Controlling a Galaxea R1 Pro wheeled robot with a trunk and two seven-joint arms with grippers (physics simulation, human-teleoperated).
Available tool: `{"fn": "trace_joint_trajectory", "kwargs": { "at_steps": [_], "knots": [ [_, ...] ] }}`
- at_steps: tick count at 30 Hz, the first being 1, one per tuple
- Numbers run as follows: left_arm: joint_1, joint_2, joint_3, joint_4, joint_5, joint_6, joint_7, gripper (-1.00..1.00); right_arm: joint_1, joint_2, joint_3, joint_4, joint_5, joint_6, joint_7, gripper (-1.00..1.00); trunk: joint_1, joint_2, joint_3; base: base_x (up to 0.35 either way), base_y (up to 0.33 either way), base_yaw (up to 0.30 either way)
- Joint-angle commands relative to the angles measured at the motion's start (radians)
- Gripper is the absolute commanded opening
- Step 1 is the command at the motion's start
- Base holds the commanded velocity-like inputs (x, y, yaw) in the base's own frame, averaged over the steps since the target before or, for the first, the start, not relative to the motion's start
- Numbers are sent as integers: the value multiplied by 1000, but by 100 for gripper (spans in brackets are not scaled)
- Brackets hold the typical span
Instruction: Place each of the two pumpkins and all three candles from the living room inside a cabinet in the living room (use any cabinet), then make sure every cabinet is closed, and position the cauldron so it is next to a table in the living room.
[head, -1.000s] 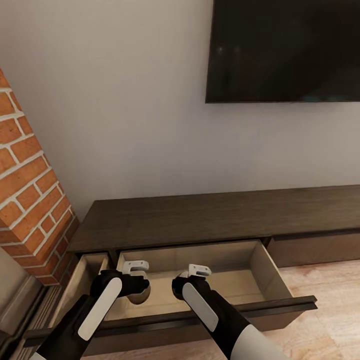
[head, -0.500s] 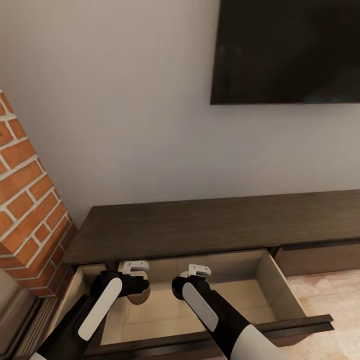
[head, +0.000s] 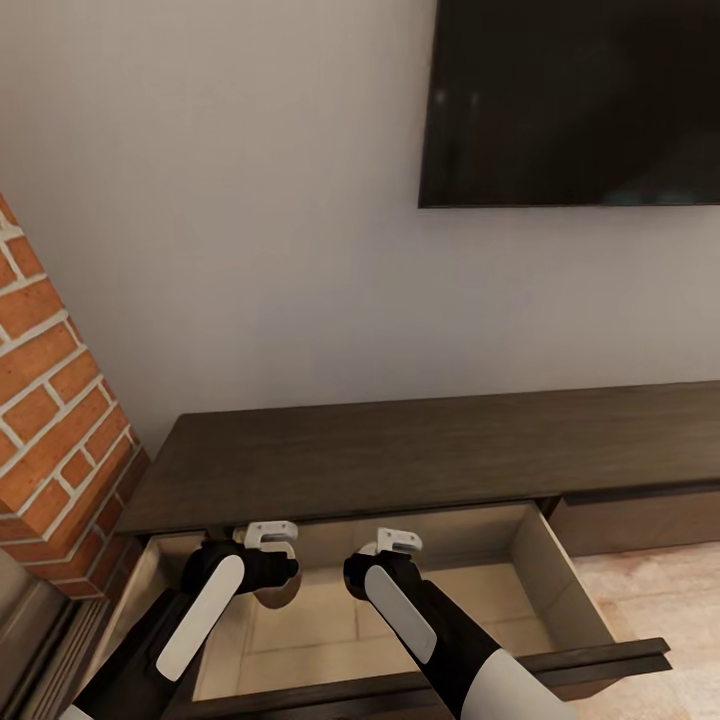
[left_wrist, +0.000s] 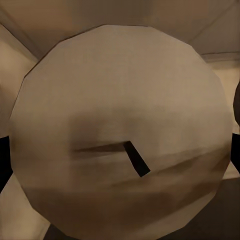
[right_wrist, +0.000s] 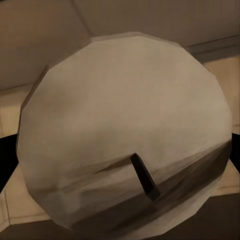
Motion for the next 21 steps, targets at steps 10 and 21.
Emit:
{"fn": "trace_joint_trajectory", "kwargs": {
  "at_steps": [10,21],
  "knots": [
    [-1,-1,2,3,8,1,11,-100,-1,0,1,2,-9,-2,-2,-100,38,-71,-32,0,0,0],
    [-1,-1,2,3,9,1,10,-100,-1,0,1,2,-9,-2,-1,-100,80,-148,-67,0,0,0]
  ]
}}
